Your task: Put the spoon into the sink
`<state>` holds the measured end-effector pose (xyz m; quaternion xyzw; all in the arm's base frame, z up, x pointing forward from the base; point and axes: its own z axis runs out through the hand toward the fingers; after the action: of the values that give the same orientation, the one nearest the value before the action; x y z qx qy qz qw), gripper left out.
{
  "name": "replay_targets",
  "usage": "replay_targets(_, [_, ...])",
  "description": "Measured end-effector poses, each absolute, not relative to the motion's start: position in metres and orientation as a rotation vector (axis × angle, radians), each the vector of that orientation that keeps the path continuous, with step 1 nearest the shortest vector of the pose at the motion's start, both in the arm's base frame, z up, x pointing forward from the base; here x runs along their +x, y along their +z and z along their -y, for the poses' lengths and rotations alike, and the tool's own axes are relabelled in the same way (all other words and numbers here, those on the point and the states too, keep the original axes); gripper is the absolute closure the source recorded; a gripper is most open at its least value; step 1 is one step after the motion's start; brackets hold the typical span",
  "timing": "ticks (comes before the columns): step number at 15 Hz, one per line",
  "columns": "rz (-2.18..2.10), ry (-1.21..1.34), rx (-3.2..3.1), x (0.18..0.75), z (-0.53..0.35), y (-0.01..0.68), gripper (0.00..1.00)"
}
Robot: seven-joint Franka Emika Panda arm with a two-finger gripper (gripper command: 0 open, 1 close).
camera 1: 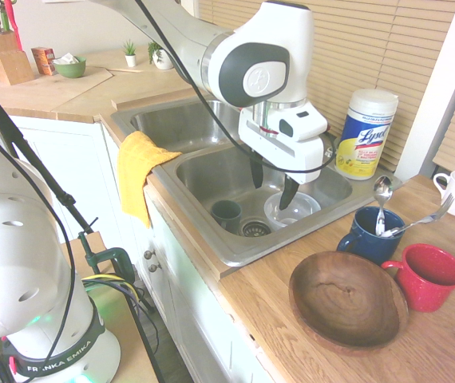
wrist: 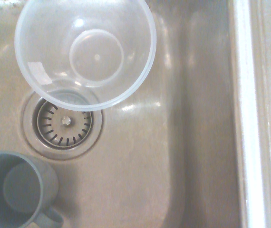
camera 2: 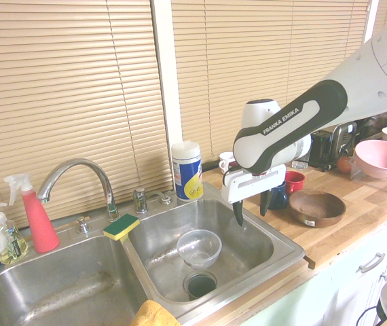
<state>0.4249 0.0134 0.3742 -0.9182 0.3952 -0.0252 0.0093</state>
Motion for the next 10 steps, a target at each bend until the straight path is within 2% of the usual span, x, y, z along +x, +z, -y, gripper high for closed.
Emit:
replay_targets(4, [-1.257,-0.112,-2.860,0.427,-0.010,0.375,0.00])
replay_targets(10, [-1.305,-0.497,-2.815,0.443,0.000,0.395,0.00])
